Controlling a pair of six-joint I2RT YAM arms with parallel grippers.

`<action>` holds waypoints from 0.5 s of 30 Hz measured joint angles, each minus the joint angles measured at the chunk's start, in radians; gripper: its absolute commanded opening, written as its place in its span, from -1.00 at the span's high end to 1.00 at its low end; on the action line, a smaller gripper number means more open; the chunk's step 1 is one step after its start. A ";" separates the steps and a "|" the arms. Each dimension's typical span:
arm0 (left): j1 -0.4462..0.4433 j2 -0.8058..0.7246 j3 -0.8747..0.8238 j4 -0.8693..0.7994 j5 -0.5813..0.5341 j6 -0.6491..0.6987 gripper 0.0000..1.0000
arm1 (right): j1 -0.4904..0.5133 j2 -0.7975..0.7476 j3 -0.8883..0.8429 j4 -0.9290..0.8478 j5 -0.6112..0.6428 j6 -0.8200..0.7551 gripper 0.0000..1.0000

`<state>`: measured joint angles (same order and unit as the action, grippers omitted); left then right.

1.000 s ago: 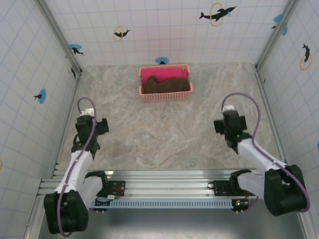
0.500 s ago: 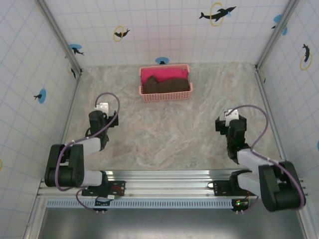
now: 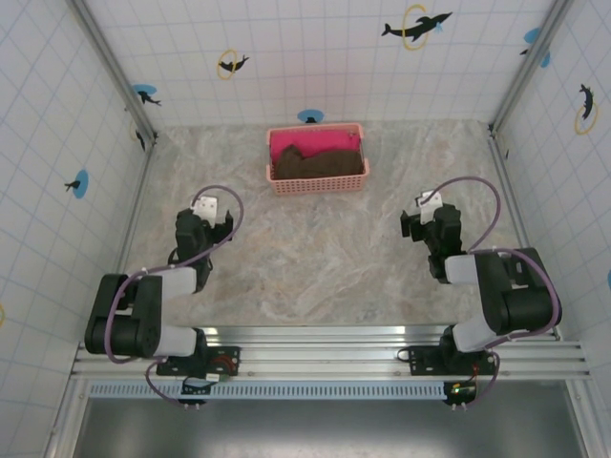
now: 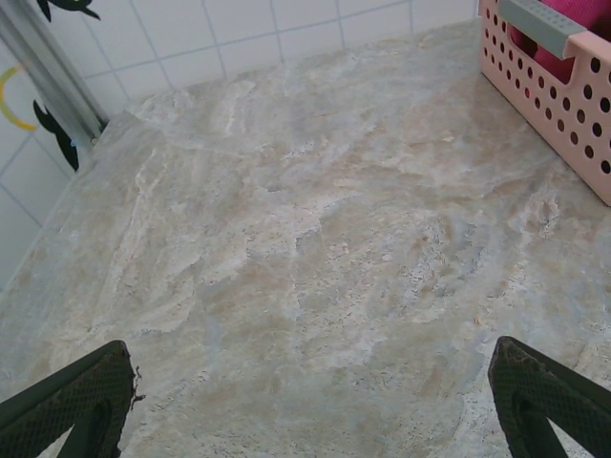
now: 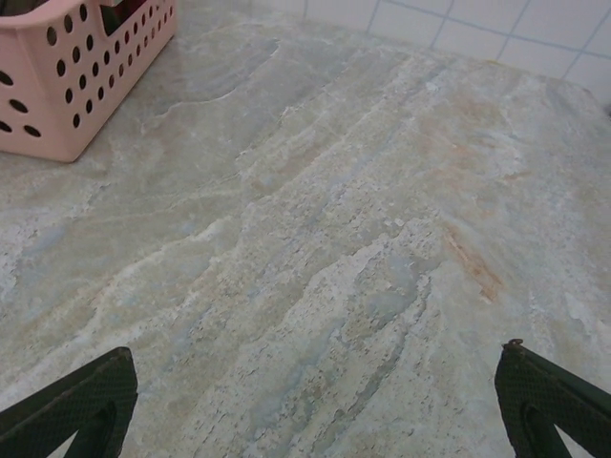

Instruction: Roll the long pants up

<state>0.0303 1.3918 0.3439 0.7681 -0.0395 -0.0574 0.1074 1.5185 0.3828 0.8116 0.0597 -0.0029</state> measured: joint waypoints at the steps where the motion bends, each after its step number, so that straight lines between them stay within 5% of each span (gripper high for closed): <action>1: -0.003 0.010 0.010 -0.007 0.003 0.008 -0.95 | 0.001 0.000 0.005 0.000 0.008 0.003 -0.98; 15: -0.096 0.127 0.012 0.102 -0.108 0.070 -0.95 | 0.006 0.000 0.009 -0.020 0.049 0.006 -0.98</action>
<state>-0.0658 1.5185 0.3561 0.8700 -0.1478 0.0124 0.1135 1.5185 0.3920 0.7914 0.1089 0.0036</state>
